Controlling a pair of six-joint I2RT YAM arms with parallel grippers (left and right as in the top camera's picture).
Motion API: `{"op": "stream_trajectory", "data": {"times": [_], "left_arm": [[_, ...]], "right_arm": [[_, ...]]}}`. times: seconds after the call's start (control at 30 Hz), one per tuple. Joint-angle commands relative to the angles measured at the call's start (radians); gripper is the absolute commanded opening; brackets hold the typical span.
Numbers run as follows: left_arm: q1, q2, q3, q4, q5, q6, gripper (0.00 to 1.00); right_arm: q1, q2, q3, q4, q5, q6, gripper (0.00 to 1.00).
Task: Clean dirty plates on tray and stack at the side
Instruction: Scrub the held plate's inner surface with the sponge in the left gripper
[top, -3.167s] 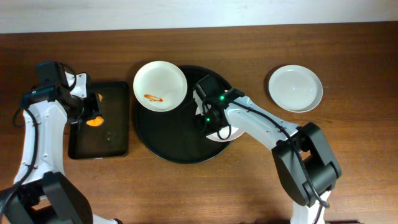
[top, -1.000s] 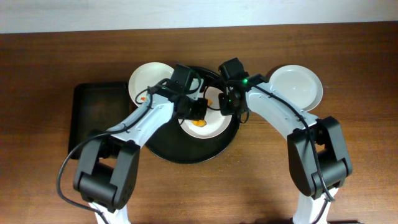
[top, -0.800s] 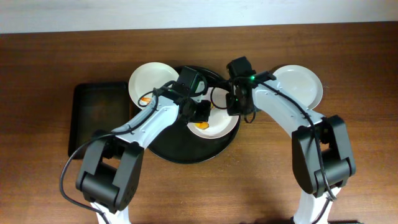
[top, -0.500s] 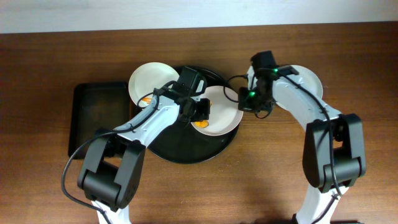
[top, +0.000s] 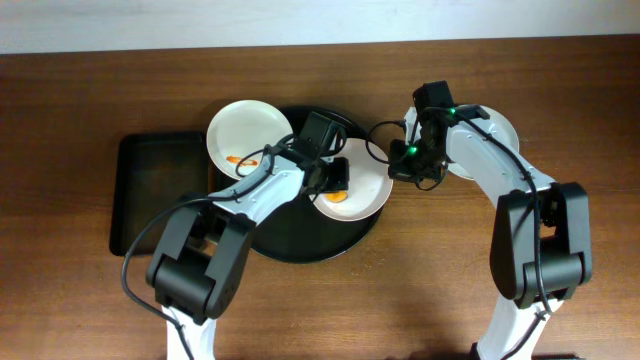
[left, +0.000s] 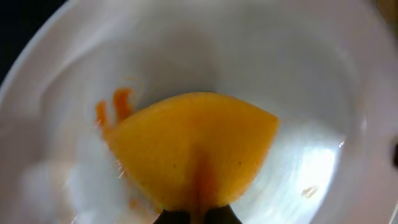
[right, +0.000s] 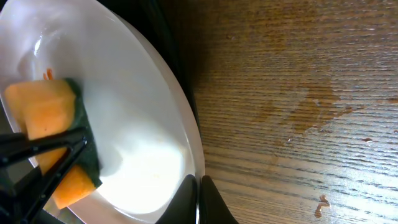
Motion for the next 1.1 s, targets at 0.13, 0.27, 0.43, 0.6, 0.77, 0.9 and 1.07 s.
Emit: {"op": "stream_trajectory", "data": {"times": [0.13, 0.27, 0.43, 0.6, 0.77, 0.9, 1.07], "left_arm": [[-0.049, 0.135, -0.026, 0.013, -0.129, -0.003, 0.00], [-0.046, 0.135, -0.026, 0.019, -0.281, 0.056, 0.00], [-0.028, 0.135, -0.021, 0.093, -0.299, 0.113, 0.00], [-0.026, 0.135, 0.042, -0.080, -0.262, 0.118, 0.00], [-0.026, 0.135, 0.078, -0.303, -0.181, 0.154, 0.00], [-0.026, 0.134, 0.079, -0.332, -0.182, 0.154, 0.00], [-0.026, 0.134, 0.079, -0.312, -0.182, 0.154, 0.00]], "right_arm": [[0.003, -0.013, 0.019, -0.009, -0.019, -0.022, 0.04], [0.003, -0.013, 0.019, -0.008, -0.004, -0.026, 0.04], [0.003, -0.013, 0.019, -0.009, 0.005, -0.031, 0.04], [0.003, -0.013, 0.019, -0.008, 0.007, -0.044, 0.04], [0.003, -0.013, 0.019, -0.008, 0.007, -0.044, 0.04], [0.003, -0.014, 0.021, -0.012, -0.043, -0.073, 0.04], [0.064, -0.012, -0.001, -0.091, -0.100, -0.160, 0.09]]}}
